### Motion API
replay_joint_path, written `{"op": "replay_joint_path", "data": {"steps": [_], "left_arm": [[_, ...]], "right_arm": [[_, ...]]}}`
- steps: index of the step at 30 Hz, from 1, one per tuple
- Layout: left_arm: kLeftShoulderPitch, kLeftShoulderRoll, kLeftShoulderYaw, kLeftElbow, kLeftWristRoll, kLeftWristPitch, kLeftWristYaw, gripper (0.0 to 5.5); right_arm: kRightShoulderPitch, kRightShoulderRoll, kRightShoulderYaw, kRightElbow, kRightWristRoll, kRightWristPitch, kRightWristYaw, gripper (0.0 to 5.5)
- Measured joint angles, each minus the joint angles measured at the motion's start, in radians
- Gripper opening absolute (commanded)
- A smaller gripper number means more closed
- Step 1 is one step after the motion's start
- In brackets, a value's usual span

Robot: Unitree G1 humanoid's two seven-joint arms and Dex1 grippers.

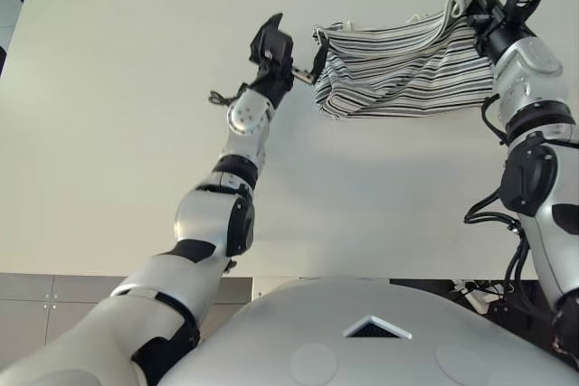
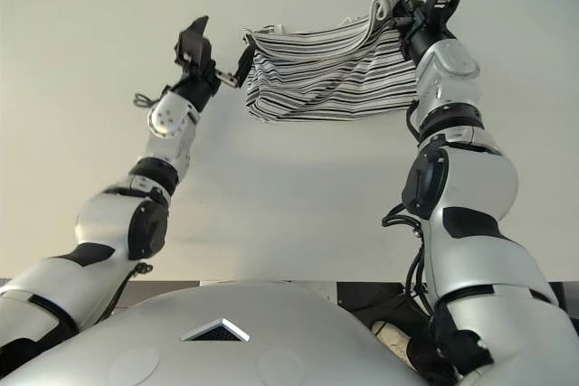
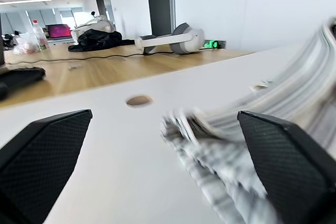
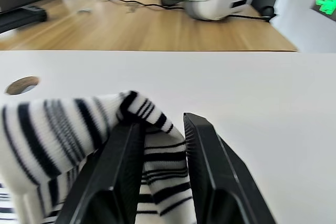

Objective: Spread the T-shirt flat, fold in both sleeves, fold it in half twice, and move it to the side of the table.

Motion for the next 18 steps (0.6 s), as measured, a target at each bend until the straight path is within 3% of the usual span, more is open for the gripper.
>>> {"op": "replay_joint_path", "data": {"steps": [4,11,18], "left_arm": [[0.076,-0.023,0.014,-0.058,-0.048,-0.025,-0.043,5.14],[0.123,-0.04,0.005,-0.145,-0.079,-0.033,-0.074,5.14],[0.141,-0.063,0.012,-0.149,-0.115,-0.034,-0.131,5.14]], "right_arm": [[-0.009,-0.011,-0.059,0.01,0.041,0.081,-0.1,1.31],[-0.013,0.01,-0.057,0.013,0.023,0.146,-0.206,1.31],[-0.022,0.011,-0.165,0.013,0.11,0.159,-0.256,1.31]]}}
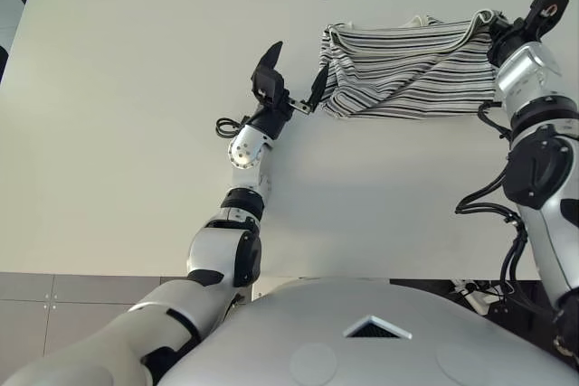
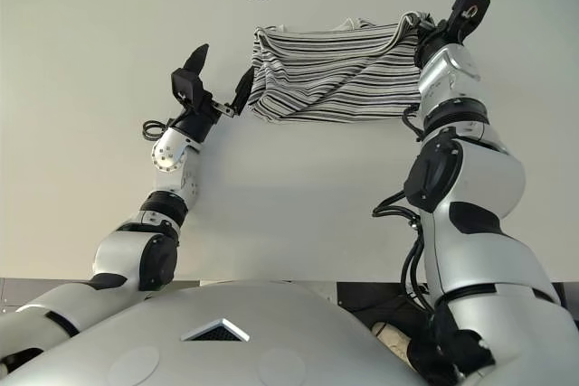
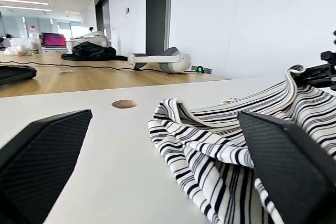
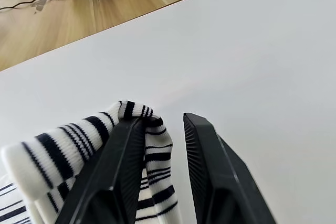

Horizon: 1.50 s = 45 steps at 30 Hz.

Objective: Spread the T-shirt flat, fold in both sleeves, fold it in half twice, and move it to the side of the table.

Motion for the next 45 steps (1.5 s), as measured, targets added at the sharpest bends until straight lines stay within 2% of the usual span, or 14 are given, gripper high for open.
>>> {"op": "replay_joint_path", "data": {"steps": [5,10,18,20,23,25,26,31,33,36,38,45], "left_arm": [[0.008,-0.019,-0.017,0.0,0.002,-0.012,-0.043,5.14],[0.009,-0.028,-0.015,0.003,0.002,-0.012,-0.04,5.14],[0.011,-0.035,-0.01,-0.002,0.001,-0.018,-0.04,5.14],[0.022,-0.038,-0.023,-0.024,0.006,-0.035,-0.038,5.14],[0.041,-0.049,-0.05,-0.062,0.033,-0.063,-0.019,5.14],[0.046,-0.054,-0.085,-0.084,0.11,-0.085,0.059,5.14],[0.048,-0.052,-0.127,-0.091,0.214,-0.095,0.169,5.14],[0.026,0.006,-0.307,-0.167,0.642,-0.002,0.559,5.14],[-0.055,0.045,-0.385,-0.188,0.785,0.082,0.643,5.14],[-0.237,0.069,-0.504,-0.159,0.946,0.182,0.702,5.14],[-0.402,0.067,-0.577,-0.057,1.014,0.241,0.722,5.14],[-0.628,0.061,-0.681,0.196,1.043,0.285,0.715,5.14]], "right_arm": [[-0.018,-0.046,-0.1,-0.002,0.083,-0.057,-0.046,1.31],[0.007,-0.029,0.129,-0.001,-0.145,-0.05,-0.034,1.31],[0.087,-0.035,0.315,-0.004,-0.315,-0.158,0.095,1.31],[0.092,-0.057,0.294,-0.013,-0.304,-0.206,0.064,1.31],[0.087,-0.121,0.152,-0.026,-0.184,-0.241,-0.072,1.31],[0.092,-0.149,0.096,-0.025,-0.138,-0.252,-0.122,1.31],[0.11,-0.15,0.101,-0.04,-0.142,-0.31,-0.126,1.31],[0.273,-0.128,0.245,-0.28,-0.302,-0.624,-0.188,1.31],[0.332,-0.118,0.296,-0.398,-0.376,-0.669,-0.232,1.31],[0.384,-0.116,0.34,-0.513,-0.458,-0.666,-0.279,1.31],[0.417,-0.112,0.353,-0.588,-0.486,-0.649,-0.296,1.31],[0.441,-0.107,0.385,-0.609,-0.523,-0.612,-0.326,1.31]]}}
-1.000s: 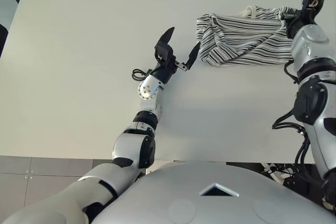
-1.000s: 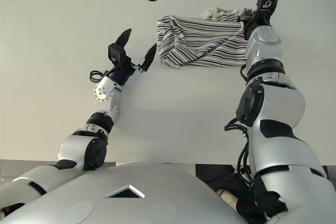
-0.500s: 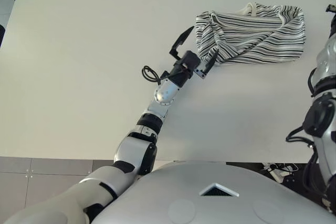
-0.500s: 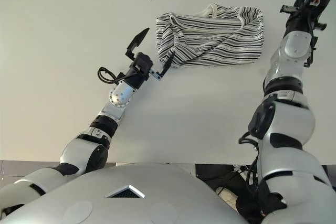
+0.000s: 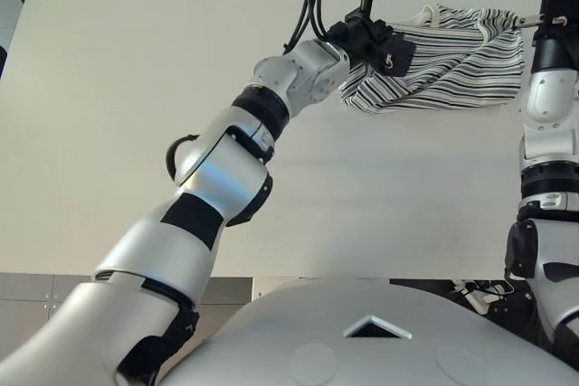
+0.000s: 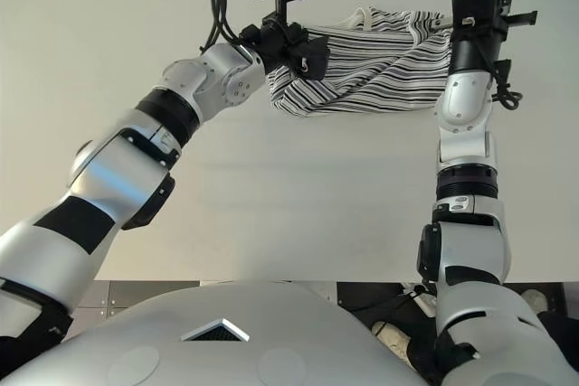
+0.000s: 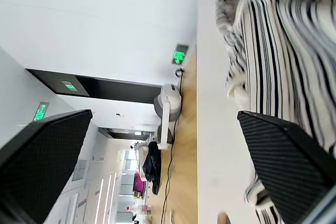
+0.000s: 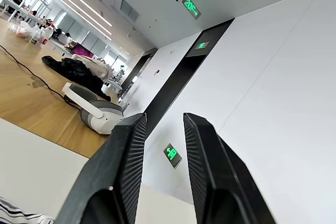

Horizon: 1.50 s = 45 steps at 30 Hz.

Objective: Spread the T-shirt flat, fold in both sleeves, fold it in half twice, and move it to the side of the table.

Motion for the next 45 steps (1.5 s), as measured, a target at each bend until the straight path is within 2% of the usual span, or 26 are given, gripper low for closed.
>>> {"op": "replay_joint_path", "data": {"steps": [7,14,18,22,26,31,37,40,45], "left_arm": [[-0.025,-0.015,-0.097,0.124,0.018,0.005,-0.201,5.14],[0.025,0.01,-0.088,0.115,-0.06,-0.054,-0.189,5.14],[0.066,0.103,-0.11,0.086,-0.061,-0.098,-0.136,5.14],[0.153,0.27,-0.077,0.035,-0.125,-0.204,-0.094,5.14],[0.343,0.418,-0.001,-0.116,-0.263,-0.373,-0.083,5.14],[0.702,0.557,0.099,-0.512,-0.468,-0.442,-0.162,5.14],[1.014,0.623,0.27,-0.916,-0.596,-0.278,-0.213,5.14],[1.072,0.628,0.329,-1.038,-0.616,-0.226,-0.234,5.14],[1.058,0.586,0.394,-1.164,-0.695,-0.204,-0.251,5.14]], "right_arm": [[0.011,0.003,0.024,-0.017,-0.012,0.0,-0.002,1.31],[0.03,0.014,0.05,-0.079,-0.031,0.002,-0.002,1.31],[0.061,0.009,0.071,-0.087,-0.068,0.004,-0.002,1.31],[0.13,-0.029,0.099,-0.103,-0.111,0.008,0.02,1.31],[0.197,-0.051,0.131,-0.169,-0.127,0.002,0.087,1.31],[0.257,-0.097,0.152,-0.421,-0.132,0.022,0.216,1.31],[0.295,-0.138,0.214,-0.584,-0.207,0.053,0.348,1.31],[0.327,-0.182,0.221,-0.59,-0.211,0.052,0.397,1.31],[0.263,-0.178,0.319,-0.366,-0.321,0.037,0.381,1.31]]}}
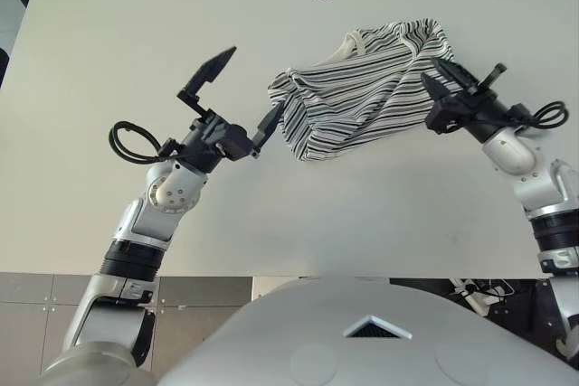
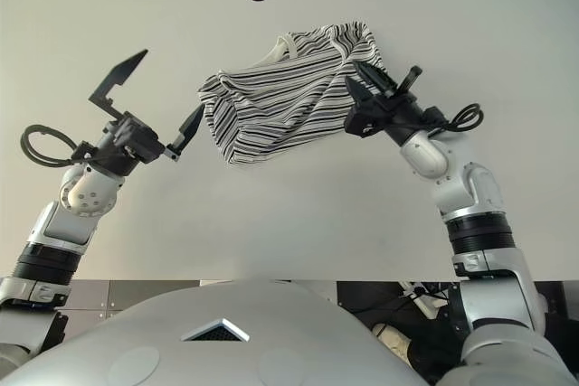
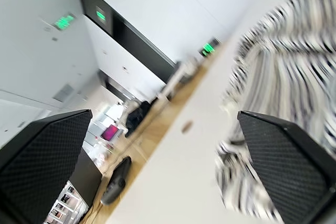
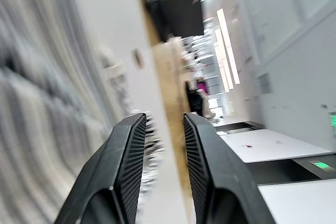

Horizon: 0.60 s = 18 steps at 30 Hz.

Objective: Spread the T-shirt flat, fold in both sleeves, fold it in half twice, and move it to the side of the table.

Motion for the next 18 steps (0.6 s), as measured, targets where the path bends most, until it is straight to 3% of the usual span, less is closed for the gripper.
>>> {"op": "replay_joint_path", "data": {"steps": [6,12,18], "left_arm": [[-0.145,-0.053,-0.006,0.033,0.079,0.021,-0.039,5.14],[-0.482,-0.149,-0.207,0.396,0.388,0.03,-0.055,5.14],[-0.842,-0.333,-0.449,0.9,0.616,0.017,-0.053,5.14]], "right_arm": [[-0.129,0.042,0.091,0.261,-0.076,-0.026,-0.076,1.31],[-0.229,0.096,0.181,0.387,-0.104,-0.074,-0.096,1.31],[-0.151,0.082,0.205,0.242,-0.082,-0.098,-0.06,1.31]]}}
